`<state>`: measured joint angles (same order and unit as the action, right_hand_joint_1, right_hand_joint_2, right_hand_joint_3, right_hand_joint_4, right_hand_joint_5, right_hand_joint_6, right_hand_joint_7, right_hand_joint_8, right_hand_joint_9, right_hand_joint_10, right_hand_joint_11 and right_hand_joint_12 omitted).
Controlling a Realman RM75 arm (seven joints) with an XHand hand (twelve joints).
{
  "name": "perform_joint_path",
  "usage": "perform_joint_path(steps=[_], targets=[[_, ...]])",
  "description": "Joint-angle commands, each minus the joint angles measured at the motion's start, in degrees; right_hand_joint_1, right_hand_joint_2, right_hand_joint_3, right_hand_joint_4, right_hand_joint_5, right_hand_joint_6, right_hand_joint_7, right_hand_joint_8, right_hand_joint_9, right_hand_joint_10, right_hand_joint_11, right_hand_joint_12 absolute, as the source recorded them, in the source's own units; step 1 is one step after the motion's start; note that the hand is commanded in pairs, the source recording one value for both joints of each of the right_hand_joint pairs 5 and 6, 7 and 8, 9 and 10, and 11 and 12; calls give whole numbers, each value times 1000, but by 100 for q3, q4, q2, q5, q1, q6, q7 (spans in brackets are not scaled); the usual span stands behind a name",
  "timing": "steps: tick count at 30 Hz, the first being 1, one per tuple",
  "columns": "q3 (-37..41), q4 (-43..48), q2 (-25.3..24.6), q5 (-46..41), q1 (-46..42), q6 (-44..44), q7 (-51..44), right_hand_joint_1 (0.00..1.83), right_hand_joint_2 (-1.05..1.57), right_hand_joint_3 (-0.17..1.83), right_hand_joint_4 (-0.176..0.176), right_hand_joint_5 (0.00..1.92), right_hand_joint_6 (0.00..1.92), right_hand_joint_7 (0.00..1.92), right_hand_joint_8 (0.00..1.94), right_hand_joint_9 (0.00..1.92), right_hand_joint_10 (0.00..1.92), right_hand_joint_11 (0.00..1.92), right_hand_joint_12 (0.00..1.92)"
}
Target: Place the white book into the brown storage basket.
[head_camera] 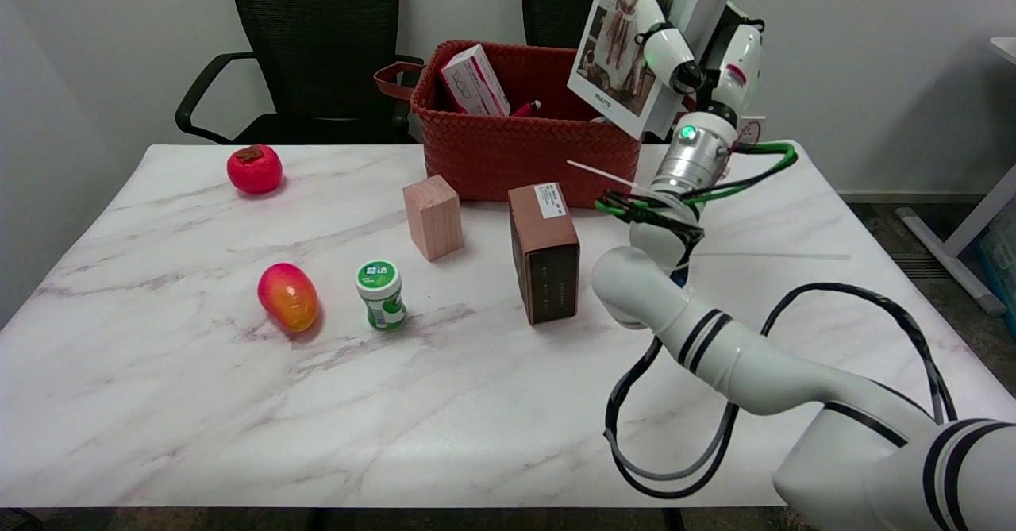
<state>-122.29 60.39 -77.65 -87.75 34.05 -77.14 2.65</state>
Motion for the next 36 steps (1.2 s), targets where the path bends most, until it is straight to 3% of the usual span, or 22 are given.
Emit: perform_joint_path(steps=[1,20,29,36], targets=[[36,-1323,-10,195,1147,1352,10,1044,930,375,0,1029,1029,1556,1556,1335,1335,1031,1031],[28,-2948,-110,1739,2253,3060,-223,1030,899,272,0,1015,1015,1531,1531,1289,1289,941,941],[28,-2558,289,1929,2361,3950,-918,1014,812,201,0,969,969,1506,1506,1262,1262,875,875],[92,-1696,883,1879,2299,4635,-1656,1042,739,163,0,895,895,1469,1469,1238,1238,860,860]])
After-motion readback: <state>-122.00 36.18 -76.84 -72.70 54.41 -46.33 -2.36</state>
